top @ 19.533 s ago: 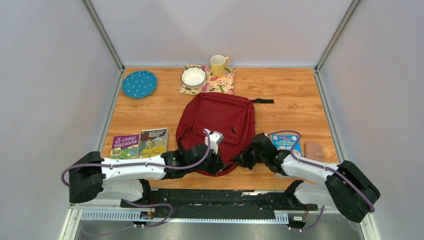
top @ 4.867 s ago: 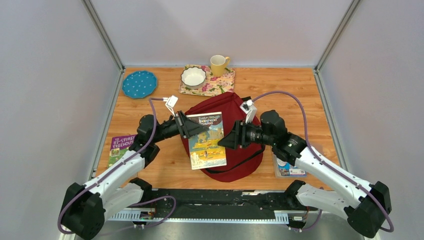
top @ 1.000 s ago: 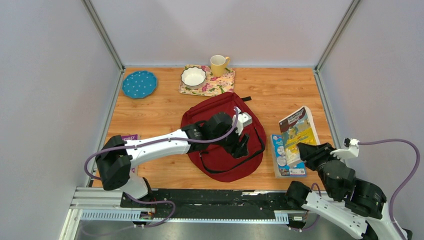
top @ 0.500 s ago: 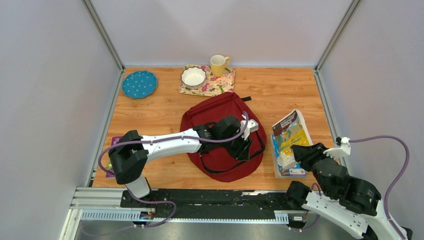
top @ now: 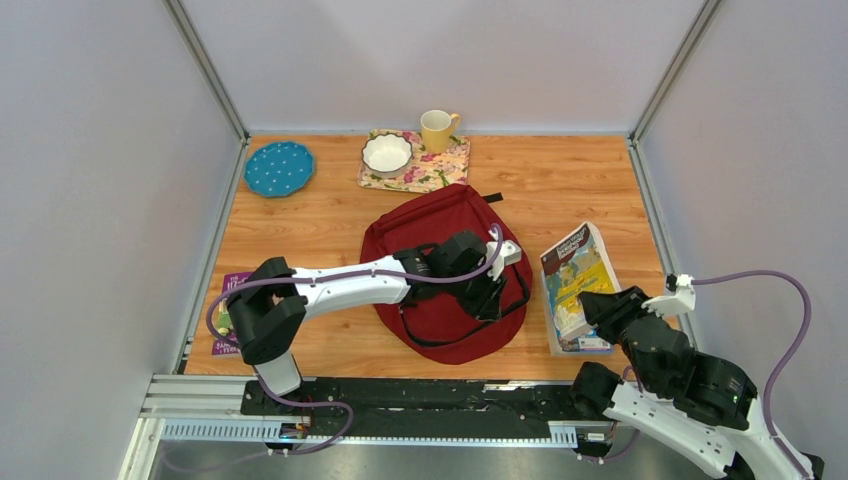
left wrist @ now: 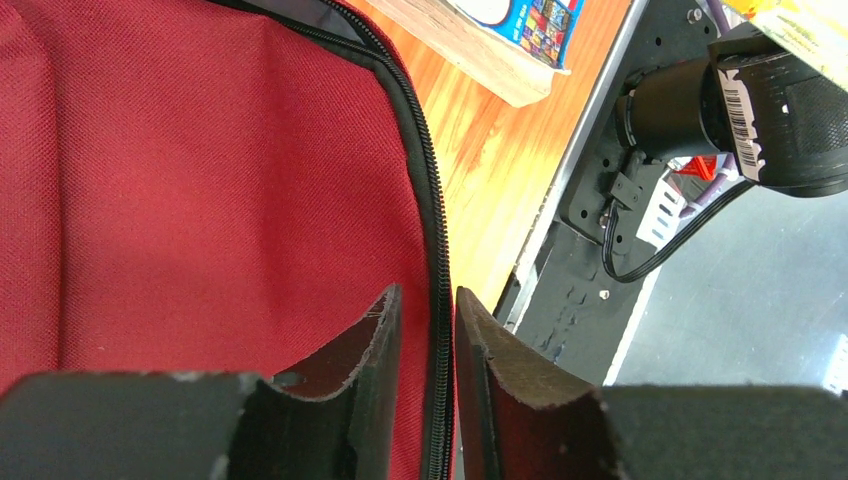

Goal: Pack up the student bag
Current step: Place the book in the student bag.

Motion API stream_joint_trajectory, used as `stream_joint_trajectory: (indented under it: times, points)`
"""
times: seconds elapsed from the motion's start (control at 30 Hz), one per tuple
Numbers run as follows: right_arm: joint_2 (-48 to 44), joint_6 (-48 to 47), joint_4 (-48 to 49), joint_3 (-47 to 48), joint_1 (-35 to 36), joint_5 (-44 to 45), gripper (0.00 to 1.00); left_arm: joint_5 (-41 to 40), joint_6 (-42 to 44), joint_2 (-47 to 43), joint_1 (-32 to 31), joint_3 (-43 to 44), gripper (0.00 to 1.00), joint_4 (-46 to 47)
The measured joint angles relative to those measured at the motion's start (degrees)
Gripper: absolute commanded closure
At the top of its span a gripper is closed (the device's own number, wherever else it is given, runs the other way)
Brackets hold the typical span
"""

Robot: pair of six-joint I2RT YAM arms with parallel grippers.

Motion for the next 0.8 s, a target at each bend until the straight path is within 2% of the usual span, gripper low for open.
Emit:
stream_joint_trajectory:
  times: [0.07, 0.1, 0.13, 0.27, 0.37, 0.7, 0.8]
  points:
    - [0.0, 0.3, 0.0, -0.4, 0.0, -0.3, 1.0, 0.0, 0.0, 0.0, 0.0, 0.0, 0.71, -0.1]
    - [-0.1, 0.5, 0.0, -0.5, 0.0, -0.5, 1.0, -0.1, 0.0, 0.0, 0.0, 0.0, 0.8, -0.1]
    - [-0.1, 0.7, 0.0, -0.5, 0.0, -0.8, 1.0, -0.2, 0.0, 0.0, 0.0, 0.0, 0.82, -0.2]
    - [-0.4, 1.2, 0.0, -0.5, 0.0, -1.3, 1.0, -0.5, 0.0, 0.0, 0.0, 0.0, 0.83, -0.7]
    - [-0.5, 1.4, 0.0, -0.5, 0.0, -1.4, 1.0, -1.0, 0.0, 0.0, 0.0, 0.0, 0.82, -1.2]
    - [-0.5, 1.8, 0.0, -0.5, 0.0, -1.7, 1.0, -1.4, 0.2, 0.0, -0.2, -0.3, 0.64, -2.4]
    - [-0.5, 1.8, 0.0, -0.5, 0.0, -1.8, 1.0, -1.2, 0.3, 0.0, -0.3, -0.8, 0.63, -2.6]
